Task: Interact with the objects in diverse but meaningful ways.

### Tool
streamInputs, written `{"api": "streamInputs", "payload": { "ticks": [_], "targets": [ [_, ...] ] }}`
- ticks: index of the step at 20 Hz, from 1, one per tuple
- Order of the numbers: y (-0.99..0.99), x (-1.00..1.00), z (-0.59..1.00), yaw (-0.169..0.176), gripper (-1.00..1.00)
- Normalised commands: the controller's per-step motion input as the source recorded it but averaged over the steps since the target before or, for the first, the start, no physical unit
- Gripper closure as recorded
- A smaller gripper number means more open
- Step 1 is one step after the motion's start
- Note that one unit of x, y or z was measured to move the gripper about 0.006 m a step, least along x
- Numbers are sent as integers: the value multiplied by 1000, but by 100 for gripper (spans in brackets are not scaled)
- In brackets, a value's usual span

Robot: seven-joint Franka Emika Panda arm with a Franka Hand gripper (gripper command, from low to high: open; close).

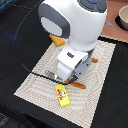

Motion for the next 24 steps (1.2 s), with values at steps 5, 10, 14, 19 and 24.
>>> {"api": "streamInputs", "payload": {
  "ticks": [5,10,14,19,24],
  "targets": [
    [112,-155,-123,0,100],
    [122,-146,-105,0,100],
    [143,-117,-63,0,100],
    [151,-93,-39,0,100],
    [149,-91,-34,0,100]
  ]
}}
